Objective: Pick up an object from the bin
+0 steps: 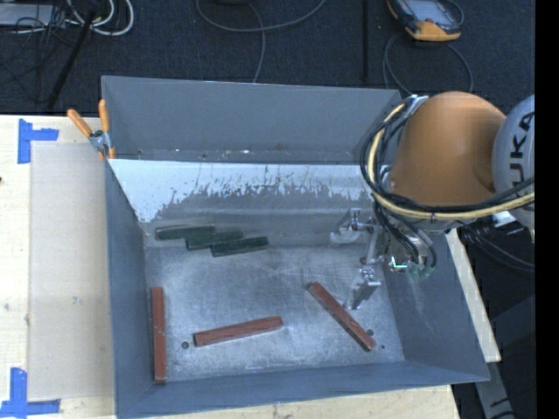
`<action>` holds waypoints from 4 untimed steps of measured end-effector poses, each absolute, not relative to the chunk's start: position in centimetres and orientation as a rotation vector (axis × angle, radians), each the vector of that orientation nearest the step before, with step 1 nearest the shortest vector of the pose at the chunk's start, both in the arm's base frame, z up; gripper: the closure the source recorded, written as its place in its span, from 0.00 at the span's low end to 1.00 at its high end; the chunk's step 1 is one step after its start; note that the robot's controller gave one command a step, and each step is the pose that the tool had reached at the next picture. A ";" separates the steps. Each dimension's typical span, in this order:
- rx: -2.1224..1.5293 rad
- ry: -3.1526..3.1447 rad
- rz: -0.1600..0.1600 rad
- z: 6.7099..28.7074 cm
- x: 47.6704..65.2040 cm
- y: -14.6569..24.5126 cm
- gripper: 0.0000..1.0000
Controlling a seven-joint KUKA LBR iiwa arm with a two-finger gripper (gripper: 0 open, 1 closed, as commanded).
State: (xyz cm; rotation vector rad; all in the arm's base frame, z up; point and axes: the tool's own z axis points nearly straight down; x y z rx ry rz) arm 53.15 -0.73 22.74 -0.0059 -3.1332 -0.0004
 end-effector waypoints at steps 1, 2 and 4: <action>-0.006 -3.140 0.000 23.1 53.3 -0.7 0.00; -0.044 -3.149 -0.001 19.1 52.8 -1.5 0.00; 0.140 -3.135 -0.002 7.8 52.2 -2.7 0.00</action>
Offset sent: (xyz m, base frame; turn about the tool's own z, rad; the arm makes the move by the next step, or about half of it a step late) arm -0.0180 -0.0233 -0.1133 0.0800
